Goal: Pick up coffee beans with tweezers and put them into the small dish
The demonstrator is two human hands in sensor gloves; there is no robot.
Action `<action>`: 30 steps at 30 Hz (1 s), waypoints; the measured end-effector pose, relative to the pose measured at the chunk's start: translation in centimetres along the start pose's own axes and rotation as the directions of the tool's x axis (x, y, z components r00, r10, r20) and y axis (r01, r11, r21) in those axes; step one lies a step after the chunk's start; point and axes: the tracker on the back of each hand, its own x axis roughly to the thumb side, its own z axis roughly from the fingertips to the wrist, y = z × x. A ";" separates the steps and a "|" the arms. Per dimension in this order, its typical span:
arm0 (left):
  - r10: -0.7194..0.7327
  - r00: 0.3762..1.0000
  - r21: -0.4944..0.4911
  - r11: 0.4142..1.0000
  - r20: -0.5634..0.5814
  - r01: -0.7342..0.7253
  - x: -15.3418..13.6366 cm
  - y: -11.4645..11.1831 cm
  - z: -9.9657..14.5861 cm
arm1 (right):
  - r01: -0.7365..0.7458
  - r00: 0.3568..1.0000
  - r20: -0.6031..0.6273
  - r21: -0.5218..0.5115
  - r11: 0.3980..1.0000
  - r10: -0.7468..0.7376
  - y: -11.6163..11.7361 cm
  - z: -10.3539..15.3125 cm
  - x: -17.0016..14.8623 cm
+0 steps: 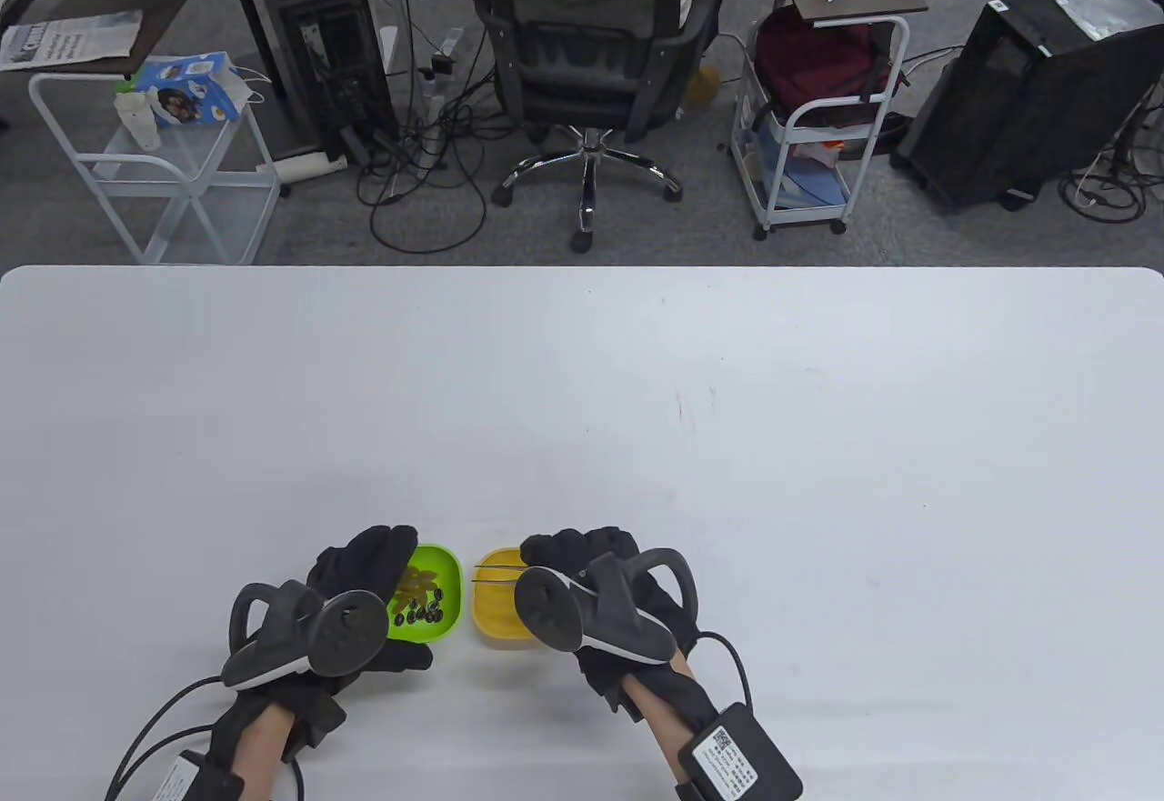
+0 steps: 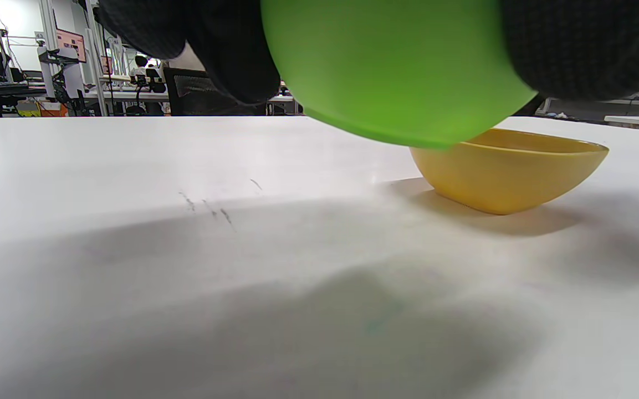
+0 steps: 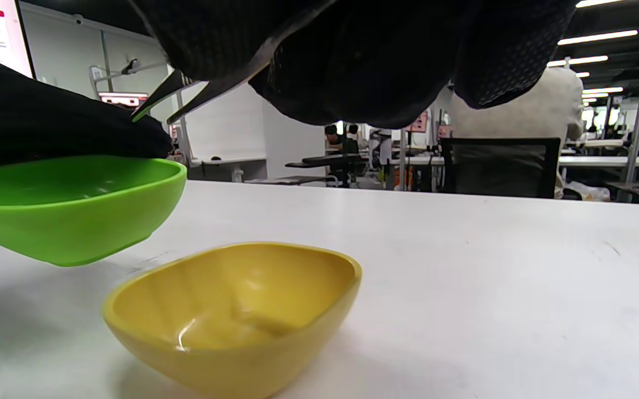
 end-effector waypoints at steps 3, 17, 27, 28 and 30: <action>-0.002 1.000 0.001 1.000 -0.001 0.002 0.0 0.0 0.0 | -0.025 1.000 0.015 -0.024 0.999 0.025 0.0 -0.4 1.0; -0.019 1.000 -0.010 1.000 0.005 0.019 0.3 -0.1 -0.1 | -0.130 0.987 0.073 -0.159 0.979 0.143 1.2 -0.6 3.6; -0.020 1.000 0.002 1.000 0.010 0.020 0.4 0.0 -0.1 | -0.199 0.973 0.088 -0.155 0.968 0.215 1.8 -0.8 4.5; -0.017 1.000 0.000 1.000 0.012 0.017 0.4 0.0 -0.1 | -0.202 0.972 0.089 -0.156 0.967 0.218 1.8 -0.9 4.6; -0.023 1.000 -0.012 1.000 0.017 0.023 0.6 -0.2 -0.2 | -0.219 0.968 0.092 -0.159 0.963 0.235 1.9 -0.9 4.9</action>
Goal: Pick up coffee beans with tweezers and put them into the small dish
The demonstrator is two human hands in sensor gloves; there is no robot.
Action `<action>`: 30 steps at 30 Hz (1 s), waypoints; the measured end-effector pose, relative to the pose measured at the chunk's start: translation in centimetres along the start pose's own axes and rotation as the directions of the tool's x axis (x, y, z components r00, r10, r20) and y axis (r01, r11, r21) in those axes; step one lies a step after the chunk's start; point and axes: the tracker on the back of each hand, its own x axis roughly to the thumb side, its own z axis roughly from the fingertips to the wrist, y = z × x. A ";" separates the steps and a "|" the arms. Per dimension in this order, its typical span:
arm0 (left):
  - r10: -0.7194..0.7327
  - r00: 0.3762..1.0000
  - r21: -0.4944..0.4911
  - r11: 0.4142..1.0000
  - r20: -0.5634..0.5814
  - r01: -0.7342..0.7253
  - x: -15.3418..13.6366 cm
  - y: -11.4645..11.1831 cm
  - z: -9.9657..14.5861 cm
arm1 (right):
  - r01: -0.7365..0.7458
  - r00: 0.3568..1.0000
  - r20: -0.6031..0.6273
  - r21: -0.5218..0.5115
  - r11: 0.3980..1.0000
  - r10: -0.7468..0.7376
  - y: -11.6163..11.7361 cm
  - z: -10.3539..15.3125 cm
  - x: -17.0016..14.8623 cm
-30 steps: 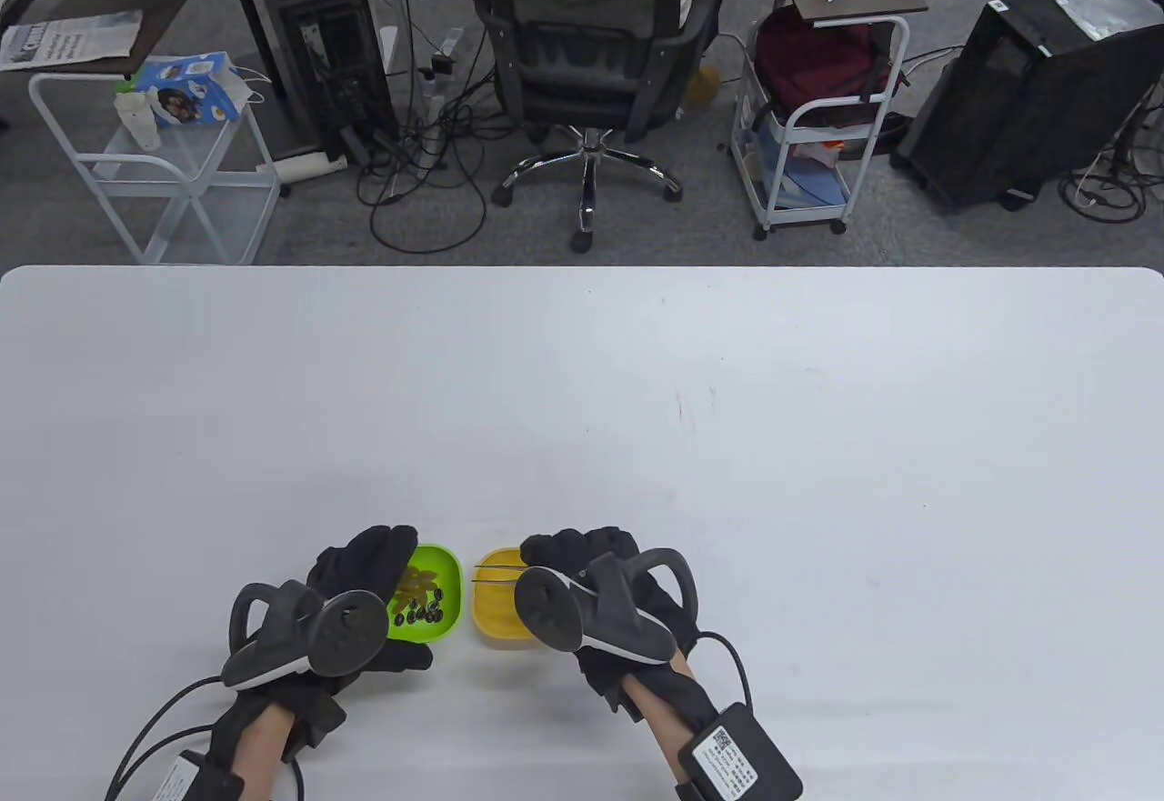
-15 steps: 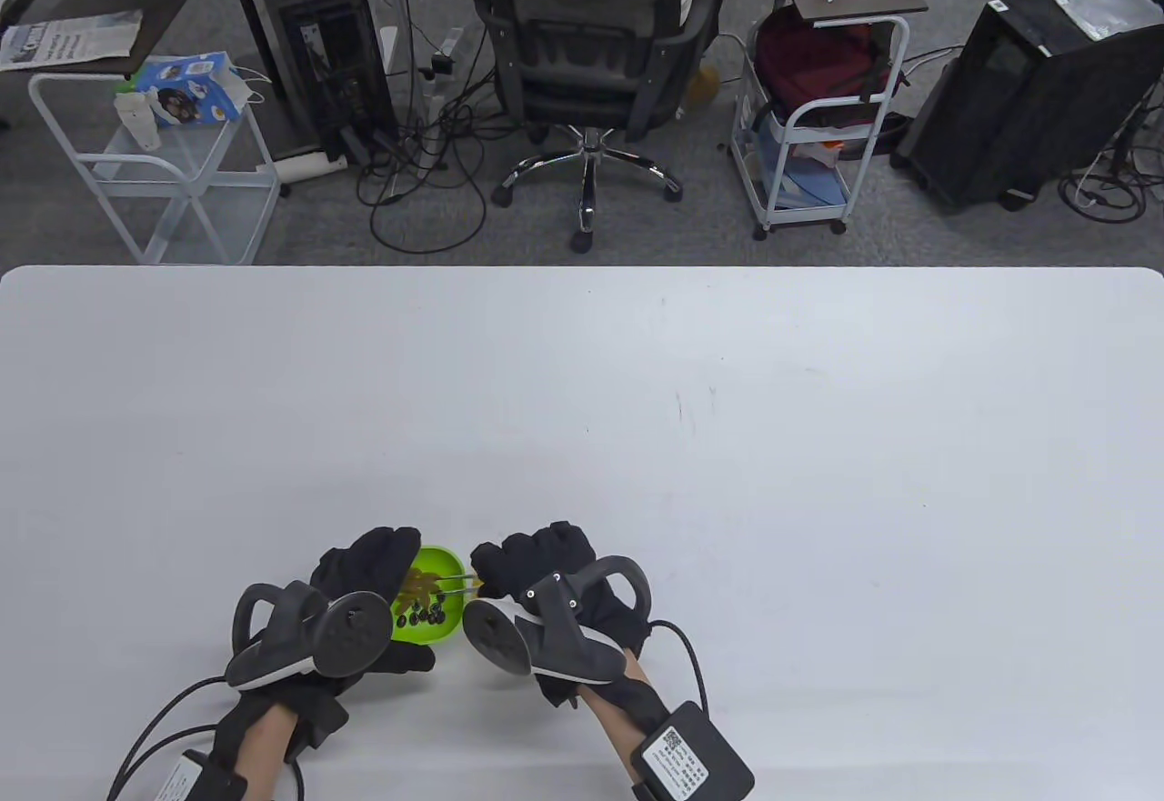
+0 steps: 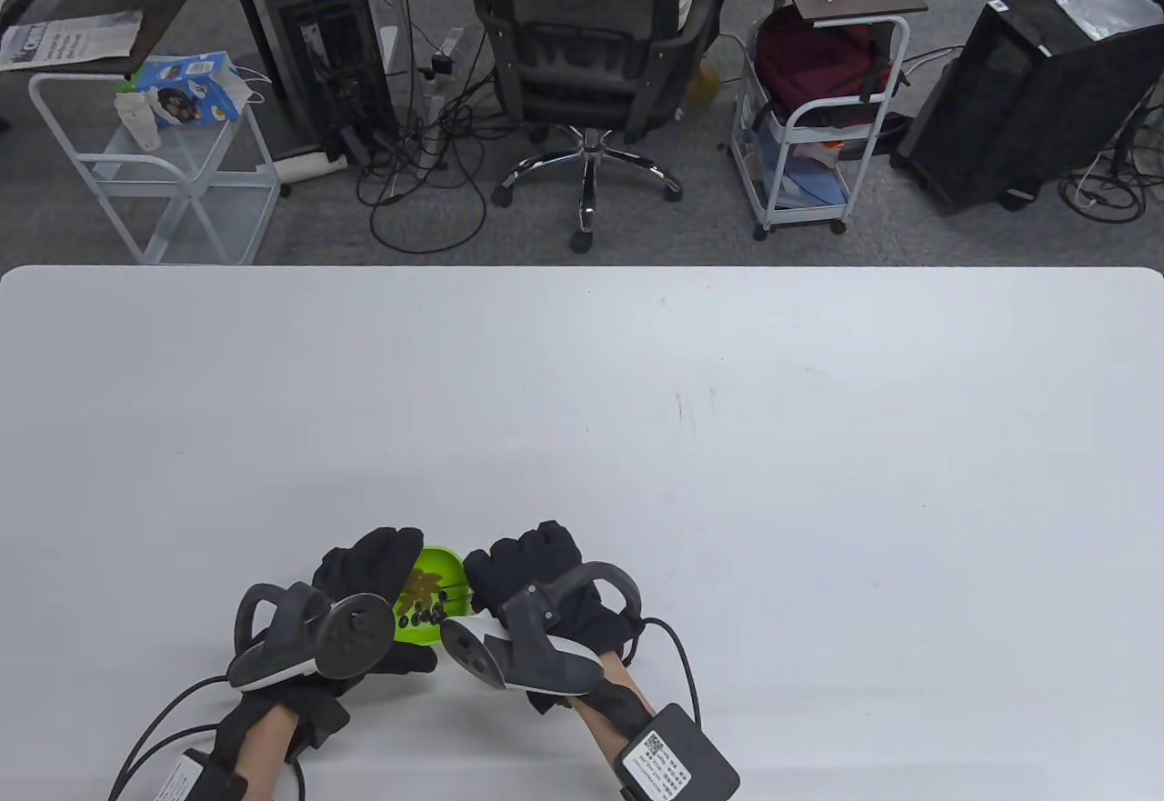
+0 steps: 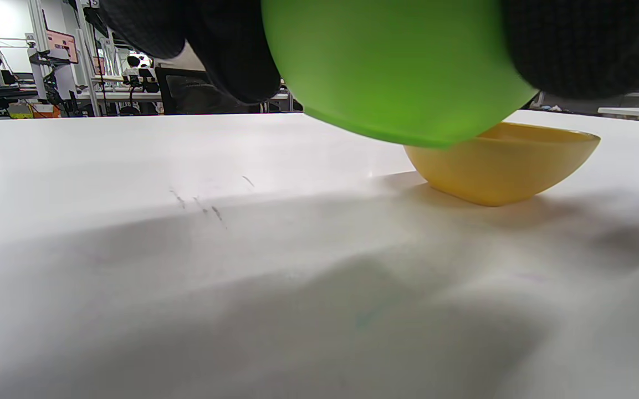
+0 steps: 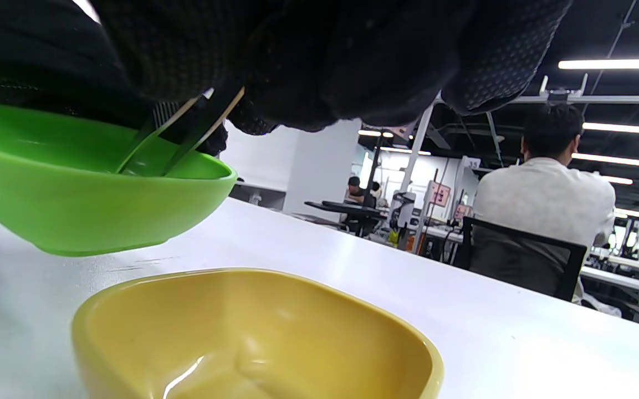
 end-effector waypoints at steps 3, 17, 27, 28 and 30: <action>-0.009 1.000 0.000 1.000 0.000 0.009 0.1 0.0 0.0 | -0.053 0.999 0.007 -0.012 0.999 0.054 0.0 0.0 0.3; -0.018 1.000 0.012 1.000 -0.001 0.018 0.3 0.0 0.1 | -0.080 0.997 0.018 0.011 0.997 0.080 0.8 -0.1 0.8; -0.030 1.000 0.015 0.999 0.005 0.030 0.4 0.0 0.0 | -0.147 0.988 0.039 0.009 0.989 0.147 1.0 -0.2 1.6; -0.030 1.000 0.015 0.999 0.005 0.030 0.4 0.0 0.0 | -0.149 0.988 0.040 0.010 0.989 0.148 1.0 -0.2 1.6; -0.029 1.000 0.017 0.999 0.006 0.028 0.4 0.1 0.0 | -0.158 0.987 0.040 0.009 0.987 0.158 0.8 -0.2 1.6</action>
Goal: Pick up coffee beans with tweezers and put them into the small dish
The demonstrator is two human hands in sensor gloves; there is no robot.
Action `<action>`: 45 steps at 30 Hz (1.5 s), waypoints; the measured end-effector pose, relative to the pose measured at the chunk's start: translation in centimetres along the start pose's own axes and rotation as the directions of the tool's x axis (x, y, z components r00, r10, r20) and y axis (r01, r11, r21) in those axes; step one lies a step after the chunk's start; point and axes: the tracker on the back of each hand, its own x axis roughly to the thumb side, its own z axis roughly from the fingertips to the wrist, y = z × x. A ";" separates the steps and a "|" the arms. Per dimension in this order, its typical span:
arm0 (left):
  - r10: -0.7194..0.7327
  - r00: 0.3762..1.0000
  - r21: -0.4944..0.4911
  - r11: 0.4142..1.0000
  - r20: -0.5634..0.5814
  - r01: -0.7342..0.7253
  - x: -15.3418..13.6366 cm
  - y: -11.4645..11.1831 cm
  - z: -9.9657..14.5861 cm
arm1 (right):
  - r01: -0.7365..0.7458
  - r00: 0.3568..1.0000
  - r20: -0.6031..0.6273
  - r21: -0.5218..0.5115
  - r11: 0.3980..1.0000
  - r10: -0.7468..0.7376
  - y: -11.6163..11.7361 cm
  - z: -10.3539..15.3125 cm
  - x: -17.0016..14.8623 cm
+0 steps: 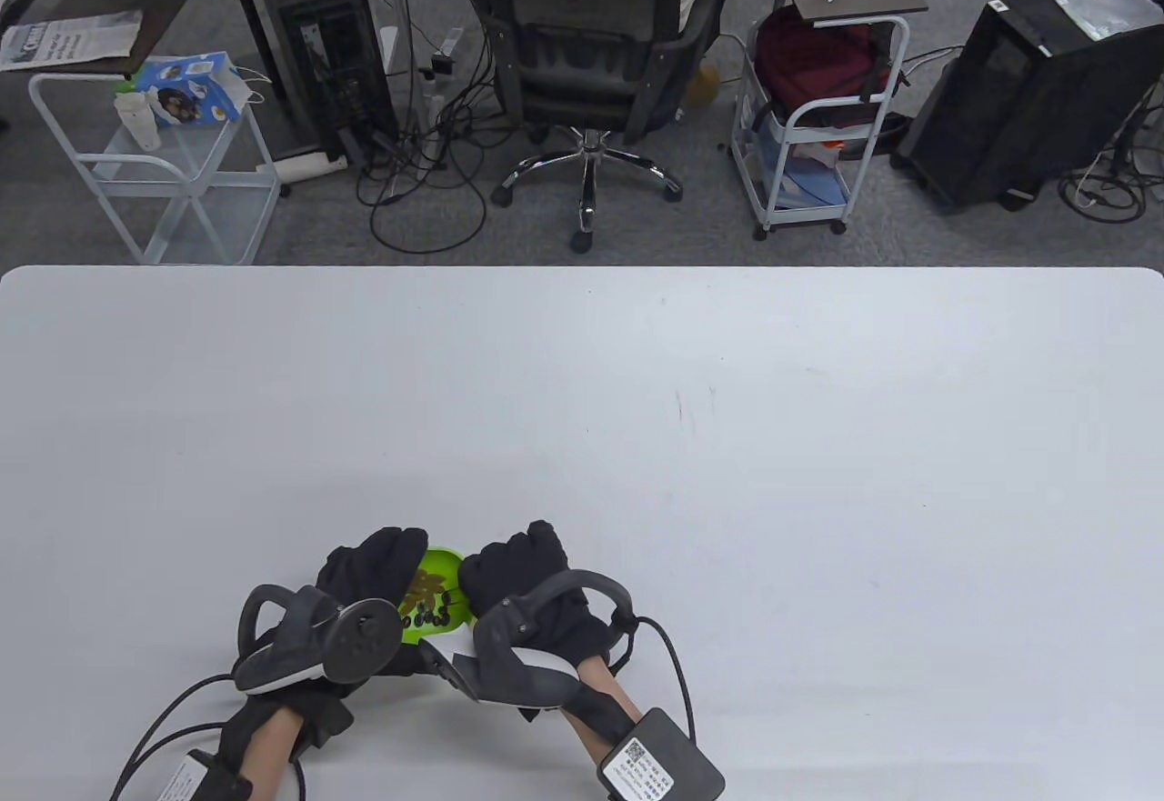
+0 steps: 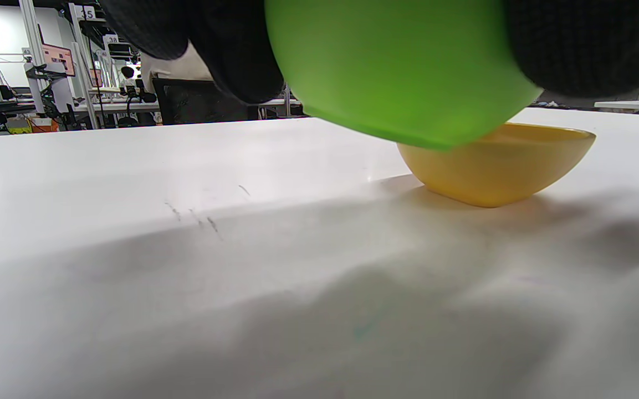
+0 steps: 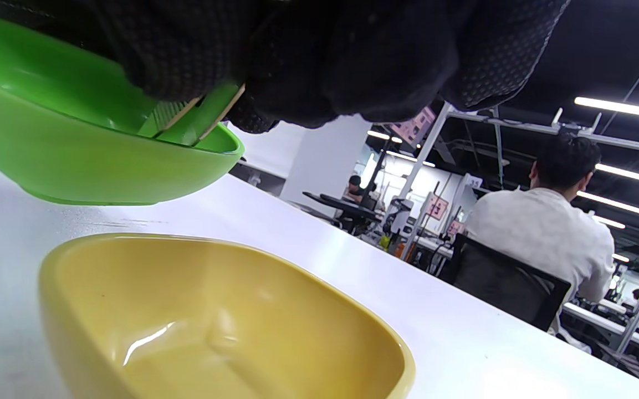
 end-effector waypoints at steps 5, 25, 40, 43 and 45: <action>-0.001 1.000 -0.001 1.000 0.001 0.001 0.1 0.0 0.0 | -0.022 1.000 0.005 0.005 1.000 0.022 -0.2 0.0 0.0; 0.011 1.000 0.001 1.000 0.003 -0.011 0.1 0.0 0.0 | 0.047 0.998 -0.034 0.033 0.998 -0.045 -1.1 -0.1 -1.1; 0.007 1.000 0.001 1.000 -0.003 -0.007 0.0 0.1 0.0 | 0.267 0.938 -0.231 0.009 0.964 -0.258 -1.0 1.1 -7.2; 0.008 1.000 0.003 1.000 -0.004 -0.008 0.0 0.2 0.0 | 0.287 0.928 -0.254 0.020 0.958 -0.273 -0.5 1.4 -7.9; 0.008 1.000 0.005 1.000 -0.005 -0.008 -0.1 0.2 0.0 | 0.299 0.922 -0.267 0.029 0.954 -0.280 -0.2 1.5 -8.3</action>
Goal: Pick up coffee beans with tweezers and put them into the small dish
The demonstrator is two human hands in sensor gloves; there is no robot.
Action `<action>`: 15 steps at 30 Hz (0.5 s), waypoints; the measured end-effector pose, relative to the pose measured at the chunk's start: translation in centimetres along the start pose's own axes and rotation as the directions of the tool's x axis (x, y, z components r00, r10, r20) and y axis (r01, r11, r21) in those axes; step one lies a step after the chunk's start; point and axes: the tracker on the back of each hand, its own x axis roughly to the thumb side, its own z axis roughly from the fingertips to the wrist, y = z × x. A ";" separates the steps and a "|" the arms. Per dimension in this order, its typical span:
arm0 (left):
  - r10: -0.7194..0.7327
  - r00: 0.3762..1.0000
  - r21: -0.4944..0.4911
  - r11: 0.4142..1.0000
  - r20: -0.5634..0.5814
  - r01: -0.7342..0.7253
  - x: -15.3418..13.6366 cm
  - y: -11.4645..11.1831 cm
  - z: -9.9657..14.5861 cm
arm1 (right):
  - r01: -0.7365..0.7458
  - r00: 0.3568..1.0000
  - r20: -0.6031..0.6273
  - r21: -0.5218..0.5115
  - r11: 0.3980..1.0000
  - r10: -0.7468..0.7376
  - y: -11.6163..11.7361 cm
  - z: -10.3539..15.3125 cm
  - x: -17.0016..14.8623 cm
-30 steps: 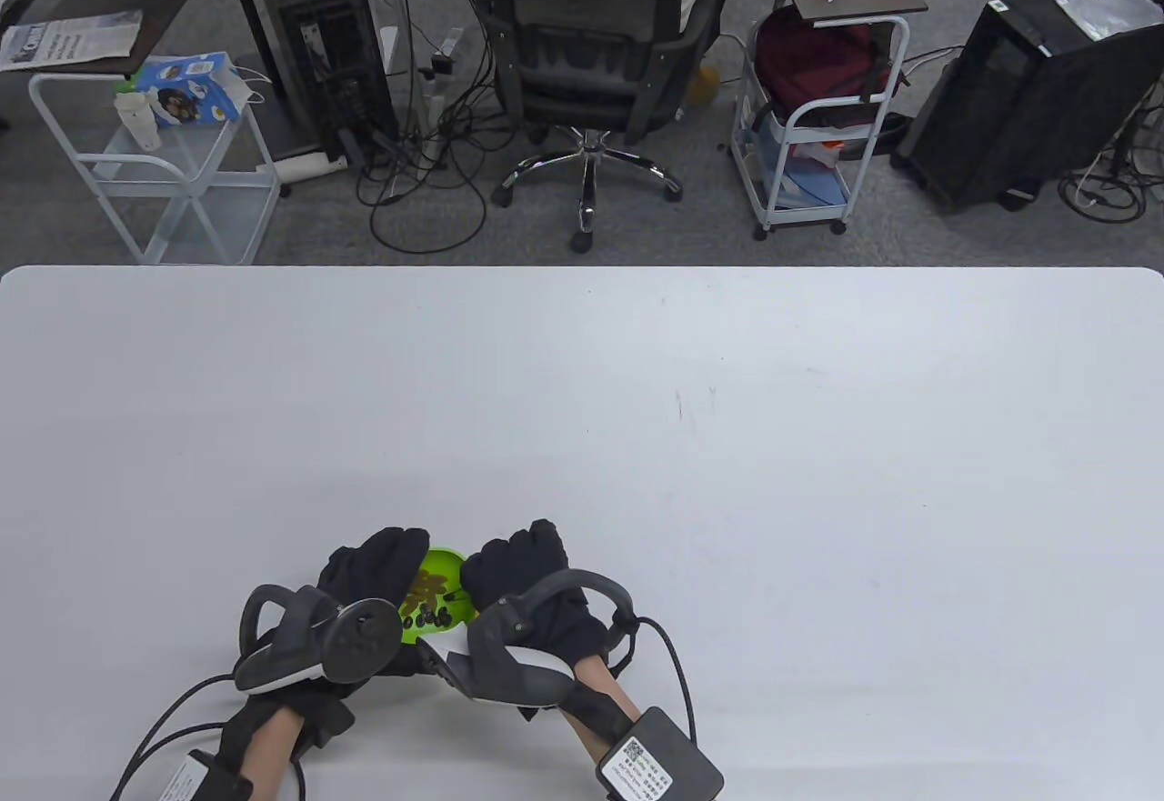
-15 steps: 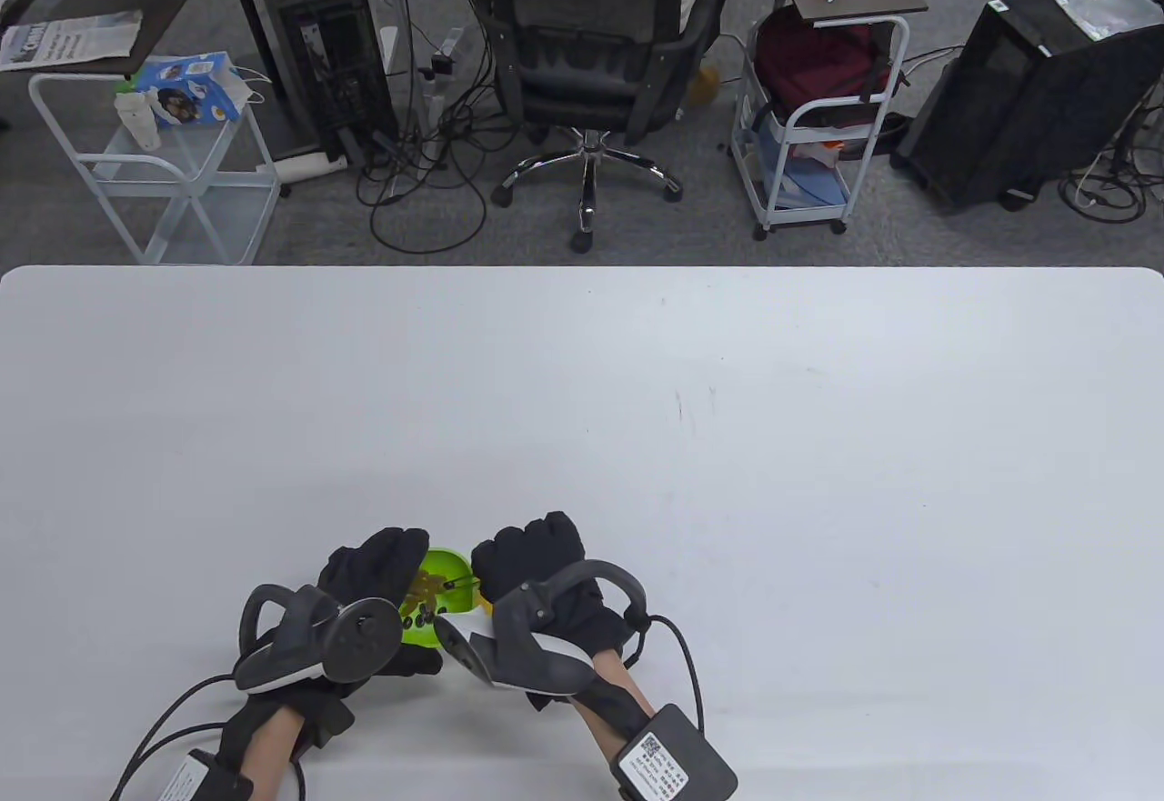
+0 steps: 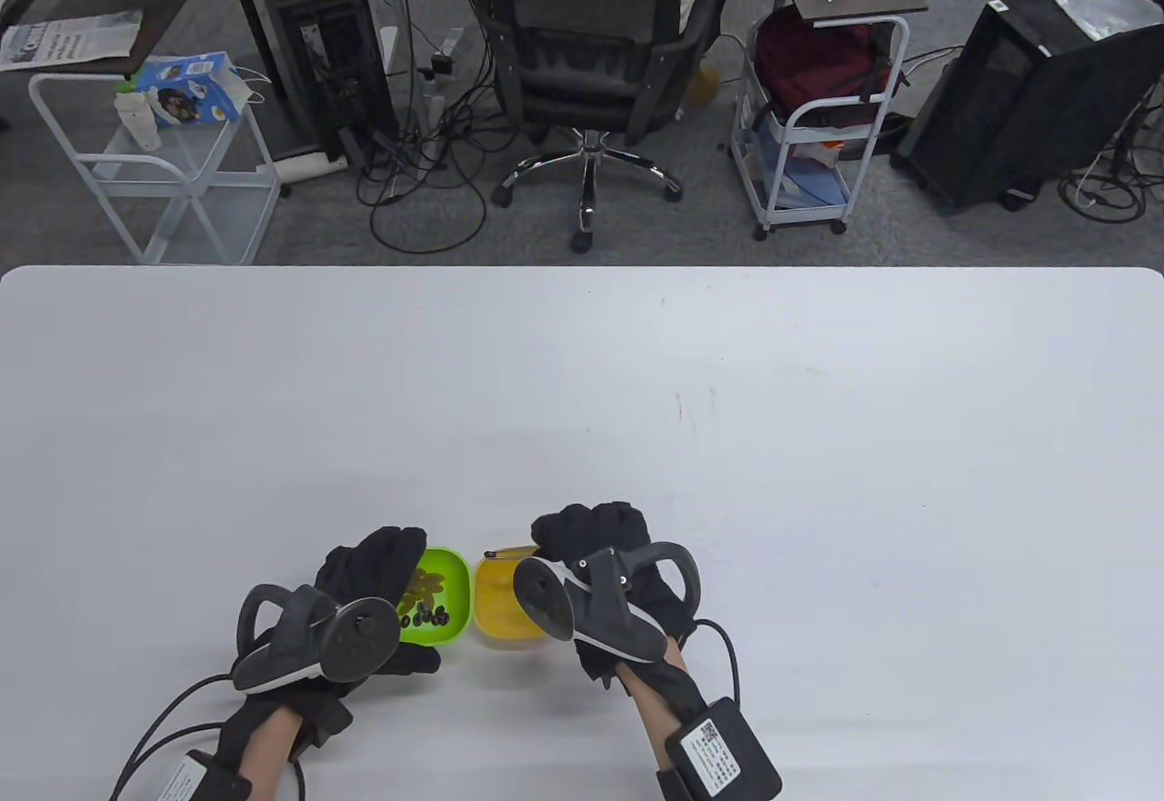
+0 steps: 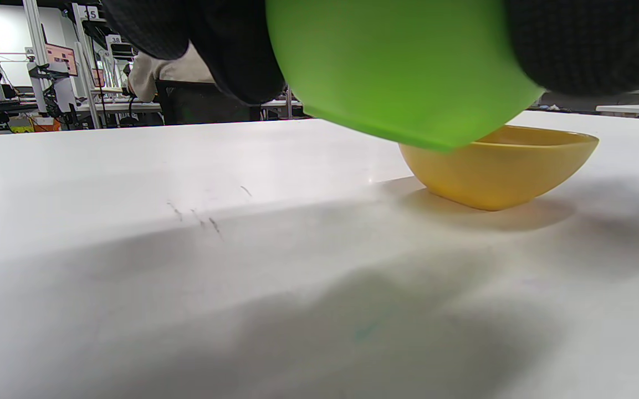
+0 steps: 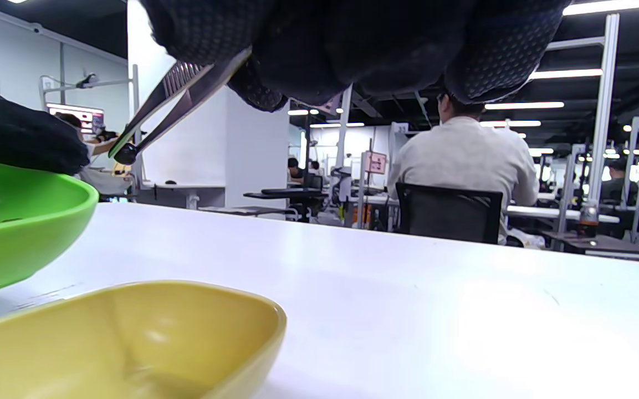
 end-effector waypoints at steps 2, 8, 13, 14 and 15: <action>0.003 1.000 0.000 1.000 0.000 -0.003 0.0 0.0 0.0 | 0.017 1.000 -0.014 0.009 1.000 -0.017 0.2 0.0 -0.4; 0.002 1.000 -0.002 1.000 0.000 -0.002 0.0 0.0 0.0 | 0.029 0.999 -0.029 0.014 0.999 -0.028 0.4 0.2 -1.1; 0.001 1.000 -0.001 1.000 0.001 -0.001 0.0 0.0 0.0 | 0.108 0.994 -0.008 -0.040 0.993 -0.108 -0.3 0.4 -1.0; 0.001 1.000 -0.001 1.000 0.001 -0.001 0.0 0.0 0.0 | 0.113 0.994 0.000 -0.043 0.993 -0.113 -0.4 0.4 -0.9; 0.000 1.000 -0.002 1.000 0.001 0.000 0.0 0.0 0.0 | 0.120 0.993 0.012 -0.046 0.992 -0.120 -0.5 0.5 -0.7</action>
